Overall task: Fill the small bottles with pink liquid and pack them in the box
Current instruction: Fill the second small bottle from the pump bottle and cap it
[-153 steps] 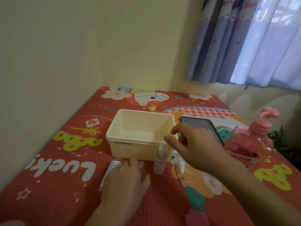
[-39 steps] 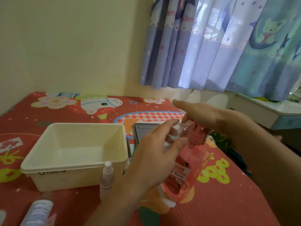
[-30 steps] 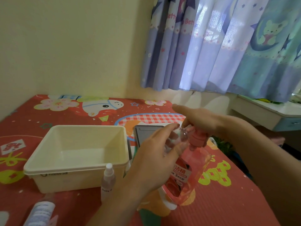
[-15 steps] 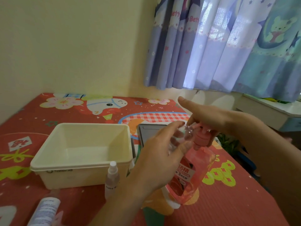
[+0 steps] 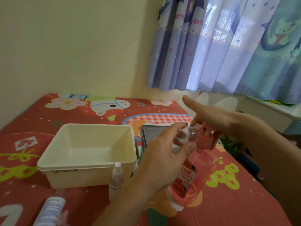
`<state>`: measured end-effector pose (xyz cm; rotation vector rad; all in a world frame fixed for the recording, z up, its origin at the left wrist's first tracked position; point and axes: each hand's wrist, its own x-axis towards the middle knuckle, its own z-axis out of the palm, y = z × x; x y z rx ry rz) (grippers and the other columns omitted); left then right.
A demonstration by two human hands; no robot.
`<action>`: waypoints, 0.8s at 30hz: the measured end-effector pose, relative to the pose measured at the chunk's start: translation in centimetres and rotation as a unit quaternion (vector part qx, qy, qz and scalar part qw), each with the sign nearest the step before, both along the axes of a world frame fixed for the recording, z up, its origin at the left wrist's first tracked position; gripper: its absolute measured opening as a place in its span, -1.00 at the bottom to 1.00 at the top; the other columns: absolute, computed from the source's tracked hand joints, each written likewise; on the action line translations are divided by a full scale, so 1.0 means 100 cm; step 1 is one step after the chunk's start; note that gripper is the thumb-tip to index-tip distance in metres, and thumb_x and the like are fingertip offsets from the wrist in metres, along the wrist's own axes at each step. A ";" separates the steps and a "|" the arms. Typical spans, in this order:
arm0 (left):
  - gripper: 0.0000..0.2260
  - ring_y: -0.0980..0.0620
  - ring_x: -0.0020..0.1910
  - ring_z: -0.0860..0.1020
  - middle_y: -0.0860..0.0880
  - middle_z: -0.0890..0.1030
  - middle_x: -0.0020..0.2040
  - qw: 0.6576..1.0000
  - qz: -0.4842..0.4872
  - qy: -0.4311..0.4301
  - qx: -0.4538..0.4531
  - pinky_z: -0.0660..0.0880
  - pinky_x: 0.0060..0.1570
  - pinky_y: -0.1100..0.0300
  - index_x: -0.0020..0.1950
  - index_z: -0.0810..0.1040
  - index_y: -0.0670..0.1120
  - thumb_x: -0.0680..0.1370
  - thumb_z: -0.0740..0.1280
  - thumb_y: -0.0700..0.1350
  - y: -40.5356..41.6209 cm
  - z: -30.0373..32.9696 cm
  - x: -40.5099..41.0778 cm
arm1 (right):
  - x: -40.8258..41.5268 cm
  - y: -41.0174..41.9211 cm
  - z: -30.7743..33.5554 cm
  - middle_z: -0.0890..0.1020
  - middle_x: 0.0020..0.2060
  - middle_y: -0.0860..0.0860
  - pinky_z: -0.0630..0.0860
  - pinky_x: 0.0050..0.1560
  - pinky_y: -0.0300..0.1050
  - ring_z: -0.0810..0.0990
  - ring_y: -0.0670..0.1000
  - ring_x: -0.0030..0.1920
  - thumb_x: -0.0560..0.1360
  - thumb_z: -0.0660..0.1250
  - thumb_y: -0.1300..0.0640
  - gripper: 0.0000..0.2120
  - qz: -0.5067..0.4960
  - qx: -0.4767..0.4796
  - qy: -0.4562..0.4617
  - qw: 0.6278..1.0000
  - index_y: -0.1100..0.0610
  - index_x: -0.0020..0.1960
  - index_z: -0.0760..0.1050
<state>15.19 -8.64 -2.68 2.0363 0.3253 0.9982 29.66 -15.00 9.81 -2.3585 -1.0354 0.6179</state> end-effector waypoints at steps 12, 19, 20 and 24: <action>-0.55 0.41 0.15 0.47 0.36 0.52 0.18 1.000 0.013 -0.002 0.010 0.42 -0.10 0.46 0.42 0.32 0.29 0.55 0.30 0.28 -0.002 0.000 -0.001 | -0.001 0.001 0.001 0.69 -0.42 0.00 0.62 -0.44 0.01 0.69 0.04 -0.41 0.24 0.00 -0.65 -0.09 0.006 -0.014 -0.006 1.000 0.16 -0.23 0.65; -0.54 0.34 0.18 0.49 0.27 0.55 0.23 1.000 0.011 0.009 0.017 0.43 0.03 0.40 0.43 0.36 0.24 0.56 0.28 0.30 -0.001 -0.004 -0.001 | -0.006 0.005 -0.014 0.63 -0.36 -0.04 0.50 -0.43 -0.14 0.62 0.00 -0.33 0.41 -0.07 -0.54 -0.20 -0.008 0.017 -0.095 0.995 0.12 -0.21 0.60; -0.54 0.34 0.14 0.50 0.28 0.56 0.18 1.000 0.010 0.008 0.017 0.43 -0.01 0.41 0.43 0.37 0.24 0.56 0.28 0.30 -0.001 -0.003 -0.001 | -0.006 0.005 -0.012 0.63 -0.37 -0.03 0.52 -0.44 -0.13 0.63 0.01 -0.33 0.40 -0.07 -0.55 -0.18 -0.008 0.014 -0.092 0.996 0.13 -0.20 0.61; -0.54 0.40 0.10 0.49 0.34 0.55 0.14 1.000 0.015 -0.004 0.016 0.42 -0.10 0.52 0.42 0.34 0.28 0.55 0.27 0.30 -0.002 -0.002 -0.001 | -0.005 0.001 0.000 0.68 -0.39 0.04 0.62 -0.47 0.02 0.66 0.12 -0.24 0.27 -0.01 -0.64 -0.11 -0.005 -0.009 -0.030 1.000 0.15 -0.18 0.63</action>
